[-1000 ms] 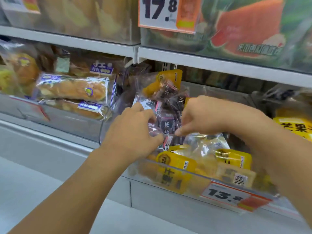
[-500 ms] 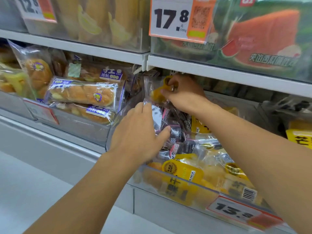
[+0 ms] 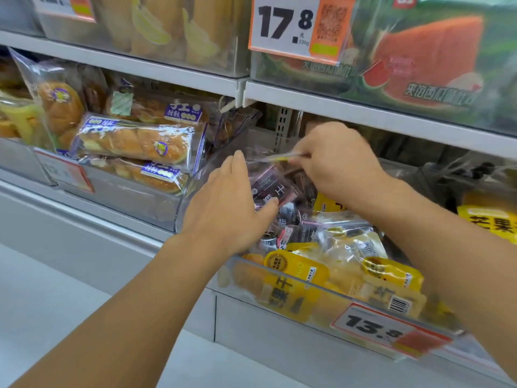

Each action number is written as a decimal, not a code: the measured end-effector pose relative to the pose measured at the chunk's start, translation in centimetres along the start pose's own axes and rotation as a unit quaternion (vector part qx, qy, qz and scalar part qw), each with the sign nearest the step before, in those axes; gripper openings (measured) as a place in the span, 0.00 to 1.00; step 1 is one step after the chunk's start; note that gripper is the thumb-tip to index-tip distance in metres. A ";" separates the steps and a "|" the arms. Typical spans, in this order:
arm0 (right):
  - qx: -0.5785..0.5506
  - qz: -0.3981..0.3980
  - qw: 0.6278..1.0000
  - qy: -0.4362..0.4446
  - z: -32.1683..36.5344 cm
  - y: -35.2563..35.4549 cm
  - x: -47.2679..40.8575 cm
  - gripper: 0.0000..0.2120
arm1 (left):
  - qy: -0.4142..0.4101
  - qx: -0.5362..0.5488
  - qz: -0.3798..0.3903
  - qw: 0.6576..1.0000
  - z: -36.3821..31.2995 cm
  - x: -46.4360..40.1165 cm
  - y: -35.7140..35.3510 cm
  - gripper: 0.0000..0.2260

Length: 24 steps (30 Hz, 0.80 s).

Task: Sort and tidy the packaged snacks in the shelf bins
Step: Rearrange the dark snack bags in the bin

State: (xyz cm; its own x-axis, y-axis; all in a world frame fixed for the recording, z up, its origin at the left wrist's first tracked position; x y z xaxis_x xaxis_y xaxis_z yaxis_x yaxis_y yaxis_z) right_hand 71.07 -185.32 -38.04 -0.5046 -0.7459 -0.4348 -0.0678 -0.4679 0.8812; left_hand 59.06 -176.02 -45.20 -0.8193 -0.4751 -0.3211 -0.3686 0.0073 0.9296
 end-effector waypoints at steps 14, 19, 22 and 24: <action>-0.042 0.303 0.950 -0.064 -1.6 2.8 12.9 0.19 | -0.016 -0.015 -0.014 1.000 -0.6 0.1 0.4 0.11; -0.028 0.155 0.978 -0.138 -5.1 1.2 5.2 0.38 | -0.058 -0.019 0.004 0.998 -3.2 0.8 0.4 0.24; 0.020 0.187 0.969 -0.158 -5.6 -0.3 4.6 0.25 | -0.056 -0.056 0.043 0.996 -3.0 0.9 -0.8 0.21; 0.043 0.179 0.975 -0.123 -4.6 0.6 5.4 0.14 | -0.050 -0.041 0.050 0.997 -2.7 0.7 -0.9 0.18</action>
State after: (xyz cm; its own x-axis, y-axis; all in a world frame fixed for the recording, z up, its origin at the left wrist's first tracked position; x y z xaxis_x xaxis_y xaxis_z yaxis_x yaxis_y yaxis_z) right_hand 72.26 -191.80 -40.69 -0.7000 -0.7125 -0.0477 0.0843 -0.1488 0.9853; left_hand 59.95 -178.74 -45.79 -0.8910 -0.3858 -0.2392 -0.2496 -0.0238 0.9680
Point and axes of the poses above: each hand's wrist, its own x-axis away from the middle knuckle, its own y-axis out of the back of the hand, z = x × y, the point moved 7 cm from there along -x, towards the middle knuckle, and after that the axes turned 14 degrees about -x, right-handed, at the moved point
